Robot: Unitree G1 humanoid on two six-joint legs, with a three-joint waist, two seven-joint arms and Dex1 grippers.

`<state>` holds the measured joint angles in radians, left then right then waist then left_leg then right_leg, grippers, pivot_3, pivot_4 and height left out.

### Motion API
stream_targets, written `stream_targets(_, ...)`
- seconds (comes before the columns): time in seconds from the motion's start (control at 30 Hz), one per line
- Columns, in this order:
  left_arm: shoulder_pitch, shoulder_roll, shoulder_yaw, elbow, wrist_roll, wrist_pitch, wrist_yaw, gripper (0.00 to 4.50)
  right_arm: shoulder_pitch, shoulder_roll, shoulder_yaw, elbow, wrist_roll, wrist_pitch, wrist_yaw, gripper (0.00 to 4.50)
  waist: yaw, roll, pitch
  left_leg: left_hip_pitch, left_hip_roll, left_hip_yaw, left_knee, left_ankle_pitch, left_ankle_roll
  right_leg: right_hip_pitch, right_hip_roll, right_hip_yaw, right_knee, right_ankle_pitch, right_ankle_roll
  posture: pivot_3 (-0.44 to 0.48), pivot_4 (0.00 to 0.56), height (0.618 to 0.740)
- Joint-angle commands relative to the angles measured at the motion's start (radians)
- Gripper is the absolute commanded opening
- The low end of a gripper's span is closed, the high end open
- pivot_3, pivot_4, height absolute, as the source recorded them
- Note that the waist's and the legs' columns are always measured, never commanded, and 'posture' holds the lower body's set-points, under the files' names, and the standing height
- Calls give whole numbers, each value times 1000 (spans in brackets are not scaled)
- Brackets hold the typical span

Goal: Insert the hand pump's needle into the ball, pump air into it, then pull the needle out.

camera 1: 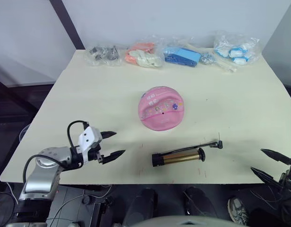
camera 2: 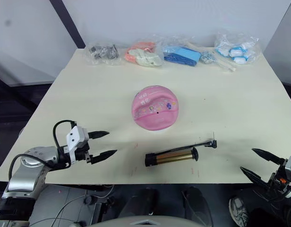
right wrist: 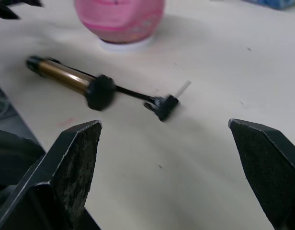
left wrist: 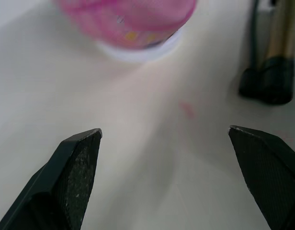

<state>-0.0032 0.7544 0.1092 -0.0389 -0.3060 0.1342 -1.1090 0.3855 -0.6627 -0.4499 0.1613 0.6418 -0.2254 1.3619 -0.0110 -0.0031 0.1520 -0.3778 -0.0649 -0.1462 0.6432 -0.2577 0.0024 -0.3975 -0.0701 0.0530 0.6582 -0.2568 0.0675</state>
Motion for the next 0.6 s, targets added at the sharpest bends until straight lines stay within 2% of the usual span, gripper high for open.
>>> stream_targets(0.03, -38, 6, -52, -90, -16, 48, -15, 4500, 33, 7, -27, -74, 52, 18, 42, 4462, -1, 0, 0, 0, 0, 0, 0, 0, 0, 0, 0, 0, 0, 0, 0, 0, 150, 736)
stream_targets(0.3, -144, 2, -204, -165, 5, 90, -73, 4500, 71, 20, -38, -156, 90, 36, 75, 4462, -3, 1, 1, 0, 0, 1, 0, 0, 0, 0, 1, 1, 0, 0, 0, 0, 150, 736)
stream_targets(0.6, -334, -118, -381, -205, 45, 261, -1, 4500, 83, 31, -44, -216, 96, 49, 53, 4462, -3, -1, 4, -1, 0, 0, 2, 0, 0, 0, 1, 0, 1, 0, 0, 0, 150, 736)
